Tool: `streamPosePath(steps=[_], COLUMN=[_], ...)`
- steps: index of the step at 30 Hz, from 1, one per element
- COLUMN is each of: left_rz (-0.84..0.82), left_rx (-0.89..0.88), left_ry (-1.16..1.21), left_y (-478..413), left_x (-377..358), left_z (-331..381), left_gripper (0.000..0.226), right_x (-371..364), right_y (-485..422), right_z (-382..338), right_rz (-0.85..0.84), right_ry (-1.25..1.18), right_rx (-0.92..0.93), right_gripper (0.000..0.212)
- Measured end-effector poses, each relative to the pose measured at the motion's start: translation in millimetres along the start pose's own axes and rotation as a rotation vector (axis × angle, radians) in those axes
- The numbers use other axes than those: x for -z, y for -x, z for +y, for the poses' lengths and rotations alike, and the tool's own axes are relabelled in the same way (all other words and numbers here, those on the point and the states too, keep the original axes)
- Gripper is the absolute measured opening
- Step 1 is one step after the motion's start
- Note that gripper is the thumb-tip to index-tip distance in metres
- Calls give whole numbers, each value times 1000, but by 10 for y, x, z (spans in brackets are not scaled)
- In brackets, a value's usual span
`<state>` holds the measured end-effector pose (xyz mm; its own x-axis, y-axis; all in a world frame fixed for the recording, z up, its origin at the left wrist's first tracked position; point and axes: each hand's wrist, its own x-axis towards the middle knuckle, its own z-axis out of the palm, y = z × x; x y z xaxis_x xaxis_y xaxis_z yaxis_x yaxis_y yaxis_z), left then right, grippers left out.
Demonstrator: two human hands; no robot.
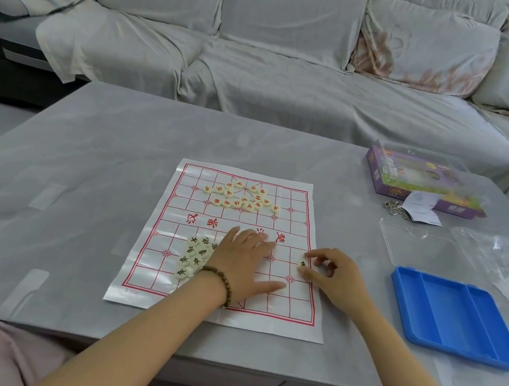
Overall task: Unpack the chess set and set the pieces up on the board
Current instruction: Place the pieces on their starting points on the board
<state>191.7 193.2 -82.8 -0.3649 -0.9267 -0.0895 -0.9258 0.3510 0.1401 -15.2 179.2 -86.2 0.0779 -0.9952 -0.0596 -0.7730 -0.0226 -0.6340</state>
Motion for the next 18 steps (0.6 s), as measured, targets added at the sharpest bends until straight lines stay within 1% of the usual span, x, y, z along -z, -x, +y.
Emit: streamPosePath(steps=[3, 7, 16, 18], left_rz=[-80, -112, -92, -94], left_rx=[-23, -18, -17, -21], left_ry=[-40, -31, -22, 15], left_y=[-64, -102, -118, -106], left_x=[-64, -155, -192, -147], left_z=[101, 75, 52, 58], left_gripper=[89, 92, 91, 89], right_x=[22, 78, 48, 44], right_y=[4, 21, 0, 4], right_z=[90, 190, 181, 181], right_rz=[12, 27, 34, 39], right_ry=[-14, -59, -89, -90], right_rx=[18, 47, 54, 49], right_gripper=[22, 21, 22, 23])
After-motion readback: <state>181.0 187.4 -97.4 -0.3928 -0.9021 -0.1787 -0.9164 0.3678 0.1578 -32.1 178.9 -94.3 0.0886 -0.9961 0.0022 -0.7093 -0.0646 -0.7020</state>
